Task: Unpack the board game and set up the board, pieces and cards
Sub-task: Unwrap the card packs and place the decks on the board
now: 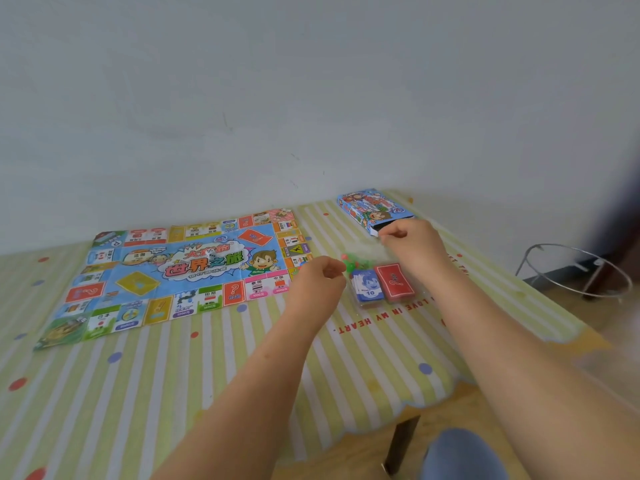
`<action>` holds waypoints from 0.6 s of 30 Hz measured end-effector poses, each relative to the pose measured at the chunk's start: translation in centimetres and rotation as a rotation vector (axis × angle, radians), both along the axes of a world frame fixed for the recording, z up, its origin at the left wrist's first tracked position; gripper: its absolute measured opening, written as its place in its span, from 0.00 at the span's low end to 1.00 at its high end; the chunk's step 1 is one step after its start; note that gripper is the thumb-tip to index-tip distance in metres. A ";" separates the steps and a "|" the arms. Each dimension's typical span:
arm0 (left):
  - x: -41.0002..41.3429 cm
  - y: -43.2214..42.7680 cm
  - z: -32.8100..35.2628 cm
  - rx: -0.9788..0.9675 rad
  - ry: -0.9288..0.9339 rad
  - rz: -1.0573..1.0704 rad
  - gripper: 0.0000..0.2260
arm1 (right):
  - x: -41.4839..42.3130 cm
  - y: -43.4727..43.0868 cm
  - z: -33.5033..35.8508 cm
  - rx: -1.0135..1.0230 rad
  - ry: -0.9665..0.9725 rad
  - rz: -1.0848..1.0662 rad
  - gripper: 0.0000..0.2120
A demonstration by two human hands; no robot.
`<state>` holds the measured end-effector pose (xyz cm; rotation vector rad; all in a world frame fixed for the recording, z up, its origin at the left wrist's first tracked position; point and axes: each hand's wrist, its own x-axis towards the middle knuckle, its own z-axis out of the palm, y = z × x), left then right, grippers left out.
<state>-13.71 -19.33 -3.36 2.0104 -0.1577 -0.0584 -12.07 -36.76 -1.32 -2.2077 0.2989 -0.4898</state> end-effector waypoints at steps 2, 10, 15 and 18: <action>-0.3 0.0 -0.1 0.012 -0.022 -0.001 0.10 | -0.5 -0.1 -0.1 -0.013 0.017 0.043 0.08; -1.2 -1.3 -0.5 0.206 -0.290 -0.033 0.10 | -1.6 -2.2 0.7 -0.172 0.222 0.205 0.12; -1.1 -2.5 -1.1 0.302 -0.485 -0.124 0.09 | -2.7 -2.8 1.8 -0.324 0.361 0.269 0.12; -1.0 -2.9 -1.7 0.329 -0.498 -0.137 0.10 | -3.1 -2.4 1.8 -0.409 0.414 0.309 0.13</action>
